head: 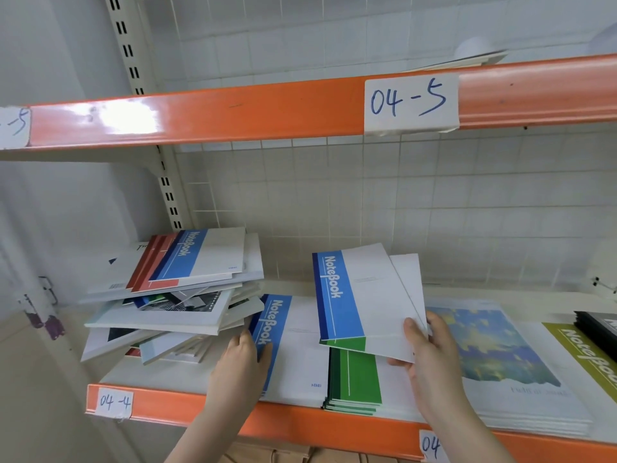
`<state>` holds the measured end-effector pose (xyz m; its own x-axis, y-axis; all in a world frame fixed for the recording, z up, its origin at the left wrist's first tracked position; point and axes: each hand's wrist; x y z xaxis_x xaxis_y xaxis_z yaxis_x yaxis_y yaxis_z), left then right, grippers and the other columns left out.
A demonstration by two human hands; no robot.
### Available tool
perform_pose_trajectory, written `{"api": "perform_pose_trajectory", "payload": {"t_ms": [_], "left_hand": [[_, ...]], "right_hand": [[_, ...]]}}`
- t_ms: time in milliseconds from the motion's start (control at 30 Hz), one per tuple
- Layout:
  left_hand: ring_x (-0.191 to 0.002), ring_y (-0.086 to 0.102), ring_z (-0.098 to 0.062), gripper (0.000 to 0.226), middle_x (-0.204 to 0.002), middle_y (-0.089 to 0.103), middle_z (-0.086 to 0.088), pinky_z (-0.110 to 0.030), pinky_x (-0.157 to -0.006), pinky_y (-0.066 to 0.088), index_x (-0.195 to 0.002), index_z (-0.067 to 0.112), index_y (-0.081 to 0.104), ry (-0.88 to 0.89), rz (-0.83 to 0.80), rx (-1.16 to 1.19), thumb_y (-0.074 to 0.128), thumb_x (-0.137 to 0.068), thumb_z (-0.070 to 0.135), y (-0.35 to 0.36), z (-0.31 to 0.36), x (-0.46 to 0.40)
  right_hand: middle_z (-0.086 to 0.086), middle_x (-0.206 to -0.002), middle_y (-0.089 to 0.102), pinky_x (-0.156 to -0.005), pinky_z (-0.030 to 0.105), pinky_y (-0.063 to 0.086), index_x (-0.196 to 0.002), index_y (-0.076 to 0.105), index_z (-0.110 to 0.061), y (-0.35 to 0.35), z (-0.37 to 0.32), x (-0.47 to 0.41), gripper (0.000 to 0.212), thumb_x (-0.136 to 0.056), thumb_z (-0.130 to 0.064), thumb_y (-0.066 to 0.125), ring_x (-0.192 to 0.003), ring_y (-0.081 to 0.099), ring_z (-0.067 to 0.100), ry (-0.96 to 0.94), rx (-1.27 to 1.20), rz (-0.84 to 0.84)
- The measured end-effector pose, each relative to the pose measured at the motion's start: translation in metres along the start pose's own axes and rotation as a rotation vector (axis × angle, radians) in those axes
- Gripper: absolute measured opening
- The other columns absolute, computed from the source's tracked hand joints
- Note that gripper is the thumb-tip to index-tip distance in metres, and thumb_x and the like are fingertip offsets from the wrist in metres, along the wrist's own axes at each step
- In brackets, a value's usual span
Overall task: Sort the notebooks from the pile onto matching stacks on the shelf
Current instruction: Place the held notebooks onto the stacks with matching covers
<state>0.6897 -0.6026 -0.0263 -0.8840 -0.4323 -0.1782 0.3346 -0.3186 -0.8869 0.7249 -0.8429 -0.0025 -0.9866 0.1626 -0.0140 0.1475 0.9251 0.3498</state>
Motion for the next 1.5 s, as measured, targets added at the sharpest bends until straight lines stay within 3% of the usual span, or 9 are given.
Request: {"api": "perform_pose_trajectory", "payload": {"t_ms": [167, 267, 400, 567, 667, 767, 900, 1200, 1500], "left_hand": [[-0.097, 0.062, -0.027, 0.041, -0.104, 0.068, -0.004, -0.037, -0.078, 0.052, -0.118, 0.007, 0.064, 0.249, 0.271, 0.116, 0.041, -0.097, 0.036, -0.01, 0.012, 0.018], [-0.089, 0.062, -0.005, 0.031, -0.099, 0.068, 0.008, -0.026, -0.077, 0.048, -0.118, 0.016, 0.062, 0.141, 0.063, 0.571, 0.046, -0.098, 0.032, -0.026, 0.036, 0.03], [-0.056, 0.054, -0.015, 0.014, -0.08, 0.072, -0.006, -0.025, -0.051, 0.047, -0.108, 0.018, 0.059, 0.052, -0.169, 0.839, 0.054, -0.096, 0.014, -0.038, 0.054, 0.029], [-0.039, 0.053, -0.015, 0.015, -0.058, 0.055, -0.004, -0.024, -0.045, 0.037, -0.091, 0.008, 0.059, -0.041, -0.194, 0.657, 0.046, -0.098, 0.004, -0.043, 0.035, 0.016], [-0.043, 0.048, -0.011, 0.022, -0.062, 0.05, -0.002, -0.022, -0.047, 0.037, -0.11, 0.008, 0.062, -0.043, -0.176, 0.424, 0.044, -0.097, 0.005, -0.041, 0.013, 0.007], [-0.067, 0.053, -0.013, 0.04, -0.099, 0.067, -0.007, -0.023, -0.061, 0.041, -0.139, 0.018, 0.046, -0.007, -0.141, 0.195, 0.042, -0.099, 0.012, -0.04, -0.002, 0.006], [-0.079, 0.051, -0.013, 0.048, -0.125, 0.063, -0.003, -0.022, -0.069, 0.042, -0.142, 0.026, 0.042, 0.004, -0.124, 0.015, 0.039, -0.098, 0.008, -0.039, -0.013, 0.009], [-0.104, 0.06, -0.012, 0.041, -0.123, 0.06, 0.013, -0.026, -0.071, 0.045, -0.137, 0.05, 0.038, 0.064, -0.039, -0.234, 0.033, -0.102, 0.029, -0.052, -0.019, 0.016], [-0.102, 0.06, -0.01, 0.04, -0.115, 0.06, 0.014, -0.026, -0.067, 0.044, -0.139, 0.052, 0.031, 0.222, -0.024, -0.29, 0.029, -0.103, 0.035, -0.043, -0.024, 0.014]], "right_hand": [[0.001, -0.107, 0.065, -0.046, 0.029, 0.052, -0.118, 0.052, -0.014, 0.002, -0.006, 0.006, 0.022, -0.097, -0.008, 0.047, -0.082, 0.066, 0.014, -0.07, 0.084, -0.045], [0.001, -0.103, 0.067, -0.047, 0.028, 0.051, -0.116, 0.052, -0.017, 0.007, -0.009, 0.015, 0.021, -0.097, -0.011, 0.048, -0.074, 0.068, 0.017, -0.116, 0.134, -0.108], [-0.001, -0.095, 0.067, -0.047, 0.027, 0.052, -0.11, 0.052, -0.023, 0.013, -0.012, 0.026, 0.017, -0.096, -0.015, 0.048, -0.07, 0.069, 0.013, -0.155, 0.223, -0.237], [0.005, -0.095, 0.066, -0.041, 0.024, 0.049, -0.112, 0.052, -0.017, -0.003, -0.018, 0.019, 0.019, -0.098, -0.01, 0.042, -0.063, 0.066, 0.016, -0.193, 0.266, -0.113], [-0.005, -0.097, 0.062, -0.04, 0.022, 0.05, -0.115, 0.05, -0.015, -0.019, -0.024, 0.011, 0.019, -0.099, -0.01, 0.041, -0.077, 0.062, 0.015, -0.217, 0.298, -0.014], [-0.01, -0.097, 0.059, -0.04, 0.023, 0.051, -0.117, 0.048, -0.017, -0.027, -0.028, 0.007, 0.021, -0.099, -0.01, 0.041, -0.081, 0.061, 0.015, -0.225, 0.328, 0.004], [-0.01, -0.097, 0.06, -0.039, 0.022, 0.05, -0.116, 0.047, -0.019, -0.025, -0.028, 0.008, 0.021, -0.099, -0.01, 0.04, -0.08, 0.061, 0.016, -0.211, 0.346, -0.009], [-0.006, -0.098, 0.063, -0.04, 0.022, 0.05, -0.113, 0.048, -0.019, -0.012, -0.022, 0.012, 0.018, -0.099, -0.01, 0.041, -0.08, 0.063, 0.017, -0.163, 0.362, -0.027], [-0.002, -0.104, 0.058, -0.038, 0.016, 0.045, -0.124, 0.045, -0.015, -0.011, -0.029, 0.011, 0.025, -0.1, -0.012, 0.037, -0.073, 0.062, 0.014, -0.157, 0.621, -0.059]]}}
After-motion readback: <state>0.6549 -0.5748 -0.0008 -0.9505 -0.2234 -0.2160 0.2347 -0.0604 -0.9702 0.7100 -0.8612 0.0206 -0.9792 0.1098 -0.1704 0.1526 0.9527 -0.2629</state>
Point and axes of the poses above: each hand's wrist, its own x-axis away from the middle knuckle, its own y-axis out of the palm, z = x × y
